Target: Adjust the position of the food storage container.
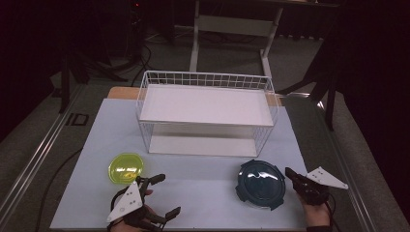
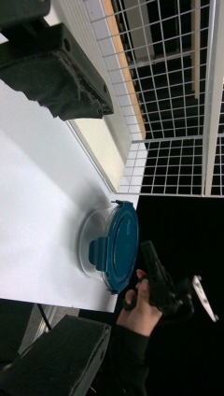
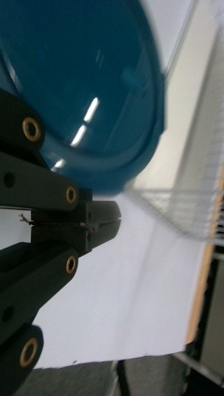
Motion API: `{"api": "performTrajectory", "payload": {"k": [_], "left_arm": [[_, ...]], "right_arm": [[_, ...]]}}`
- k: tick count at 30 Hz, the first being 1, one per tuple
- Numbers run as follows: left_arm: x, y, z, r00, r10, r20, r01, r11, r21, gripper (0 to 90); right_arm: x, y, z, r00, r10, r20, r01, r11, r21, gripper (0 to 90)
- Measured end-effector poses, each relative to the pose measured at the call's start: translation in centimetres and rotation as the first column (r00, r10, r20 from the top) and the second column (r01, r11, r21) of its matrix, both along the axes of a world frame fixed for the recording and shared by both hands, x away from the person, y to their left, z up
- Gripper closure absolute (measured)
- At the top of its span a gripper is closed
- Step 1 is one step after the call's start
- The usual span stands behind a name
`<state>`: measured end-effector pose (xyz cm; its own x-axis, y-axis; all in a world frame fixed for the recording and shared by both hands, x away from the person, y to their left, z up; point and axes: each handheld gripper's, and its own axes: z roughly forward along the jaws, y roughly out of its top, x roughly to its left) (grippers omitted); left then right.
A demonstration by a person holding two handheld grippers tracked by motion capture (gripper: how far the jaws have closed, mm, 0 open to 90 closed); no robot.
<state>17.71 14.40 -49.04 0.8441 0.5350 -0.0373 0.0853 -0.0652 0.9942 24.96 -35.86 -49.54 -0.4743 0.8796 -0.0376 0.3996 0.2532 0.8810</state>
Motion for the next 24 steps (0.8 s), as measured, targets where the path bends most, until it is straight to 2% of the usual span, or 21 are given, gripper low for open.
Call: {"api": "performTrajectory", "payload": {"k": [4, 5, 9, 11, 16, 20, 21, 22, 24], "left_arm": [[0.0, 0.1, 0.0, 1.0, 0.0, 0.002, 0.0, 1.0, 0.0, 0.5], [-0.1, 0.1, 0.0, 1.0, 0.0, 0.002, 0.0, 1.0, 0.0, 0.5], [-0.1, 0.1, 0.0, 1.0, 0.0, 0.002, 0.0, 1.0, -0.003, 0.5], [0.0, 0.0, 0.0, 1.0, 0.0, 0.0, 0.0, 1.0, -0.002, 0.5], [-0.1, -0.1, 0.0, 1.0, -0.006, 0.001, 0.006, 1.0, 0.001, 0.5], [-0.1, -0.2, 0.0, 1.0, -0.007, 0.0, 0.007, 1.0, 0.001, 0.5], [-0.1, -0.2, 0.0, 1.0, -0.007, 0.0, 0.007, 1.0, 0.001, 0.5], [0.0, -0.2, 0.0, 1.0, -0.008, 0.001, 0.008, 1.0, 0.005, 0.5], [-0.1, -0.2, 0.0, 1.0, -0.008, 0.001, 0.008, 0.9999, 0.007, 0.5]], "right_arm": [[0.7, -0.3, -0.9, 0.9994, -0.001, -0.035, 0.0, 1.0, -0.018, 90.0], [0.7, -0.3, -1.0, 0.999, 0.007, -0.044, -0.008, 1.0, -0.005, 90.0], [0.6, -0.2, -1.2, 0.9986, 0.019, -0.05, -0.02, 1.0, -0.001, 90.0], [0.5, -0.3, -1.2, 0.9981, 0.012, -0.06, -0.011, 1.0, 0.021, 90.0], [-0.1, 0.0, -1.2, 0.9979, 0.012, -0.064, -0.011, 1.0, 0.014, 90.0], [-0.7, 0.8, -1.3, 0.9961, 0.046, -0.075, -0.043, 0.998, 0.041, 90.0], [-0.7, 0.8, -1.3, 0.9961, 0.046, -0.075, -0.043, 0.998, 0.041, 90.0], [-1.0, 1.4, -1.2, 0.9939, 0.08, -0.077, -0.077, 0.996, 0.039, 90.0], [-1.1, 1.8, -1.2, 0.9934, 0.087, -0.074, -0.085, 0.996, 0.033, 90.0]]}}
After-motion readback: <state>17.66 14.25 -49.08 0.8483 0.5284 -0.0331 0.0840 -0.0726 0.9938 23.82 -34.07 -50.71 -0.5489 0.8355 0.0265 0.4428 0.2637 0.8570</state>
